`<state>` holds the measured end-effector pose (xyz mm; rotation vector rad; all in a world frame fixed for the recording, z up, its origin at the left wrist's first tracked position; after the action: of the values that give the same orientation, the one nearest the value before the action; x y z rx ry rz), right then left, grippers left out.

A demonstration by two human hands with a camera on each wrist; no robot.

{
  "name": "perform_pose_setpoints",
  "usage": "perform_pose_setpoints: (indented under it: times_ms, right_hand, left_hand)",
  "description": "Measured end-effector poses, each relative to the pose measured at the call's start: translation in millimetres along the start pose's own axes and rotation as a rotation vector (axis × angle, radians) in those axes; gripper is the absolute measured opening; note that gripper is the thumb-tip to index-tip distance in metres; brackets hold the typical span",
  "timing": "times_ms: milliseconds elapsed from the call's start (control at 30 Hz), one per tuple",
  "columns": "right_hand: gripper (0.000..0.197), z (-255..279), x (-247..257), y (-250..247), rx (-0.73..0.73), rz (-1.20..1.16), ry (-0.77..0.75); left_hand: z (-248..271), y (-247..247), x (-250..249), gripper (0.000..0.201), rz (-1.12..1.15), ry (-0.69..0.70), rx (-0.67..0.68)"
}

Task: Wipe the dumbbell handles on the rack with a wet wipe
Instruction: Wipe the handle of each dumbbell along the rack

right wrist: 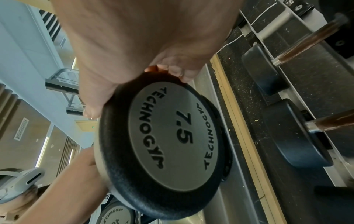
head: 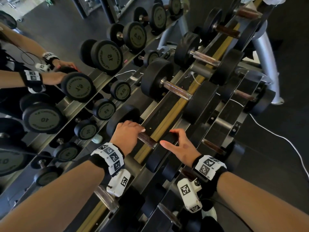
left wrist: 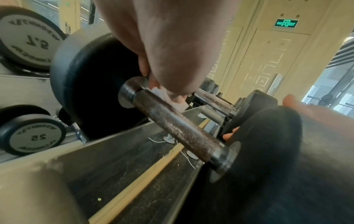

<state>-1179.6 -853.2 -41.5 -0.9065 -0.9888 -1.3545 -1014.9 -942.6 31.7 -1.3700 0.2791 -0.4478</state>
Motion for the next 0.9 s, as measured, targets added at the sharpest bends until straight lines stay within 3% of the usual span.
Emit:
perform_pose_setpoints:
  times_ms: [100, 233, 300, 367, 467, 633, 700, 800, 900]
  right_hand:
    - [0.062, 0.7, 1.5, -0.3, -0.019, 0.004, -0.007]
    - [0.061, 1.8, 2.2, -0.6, -0.026, 0.02, -0.006]
    - [0.061, 2.3, 3.0, -0.4, -0.025, 0.03, -0.011]
    - [0.061, 2.1, 3.5, -0.8, -0.029, 0.04, -0.019]
    - [0.058, 1.1, 3.6, -0.9, -0.032, 0.032, -0.024]
    - [0.06, 1.4, 2.4, 0.3, -0.036, 0.022, -0.023]
    - [0.06, 1.4, 2.6, 1.3, -0.02, 0.018, -0.017]
    - [0.056, 0.4, 3.2, 0.7, -0.003, 0.029, -0.017]
    - [0.049, -0.7, 2.9, 0.8, -0.001, 0.012, -0.02]
  left_hand:
    - [8.2, 11.3, 0.3, 0.046, 0.105, -0.067, -0.02]
    - [17.5, 19.1, -22.6, 0.043, 0.166, 0.086, -0.006]
    - [18.9, 1.4, -15.0, 0.044, 0.189, 0.128, -0.125]
    - [15.8, -9.4, 7.3, 0.042, 0.245, 0.062, -0.219]
    - [14.3, -0.4, 11.7, 0.038, 0.262, -0.017, -0.183]
    - [38.5, 8.5, -43.4, 0.044, 0.349, 0.228, -0.225]
    - [39.7, 6.6, -42.8, 0.046, 0.314, 0.239, -0.232]
    - [33.6, 11.2, -10.3, 0.047, 0.222, 0.068, -0.204]
    - [41.1, 18.9, 9.6, 0.054, 0.39, -0.139, -0.154]
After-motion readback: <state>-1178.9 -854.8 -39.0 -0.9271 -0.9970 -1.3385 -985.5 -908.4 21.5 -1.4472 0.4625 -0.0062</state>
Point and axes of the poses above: each hand's wrist, its own z-axis away from the middle knuckle, its own y-axis out of the palm, x = y × z, the point moved 10 cm from there along -z, towards the middle knuckle, and after that the axes turned 2 degrees about -x, right-handed, at the moved point
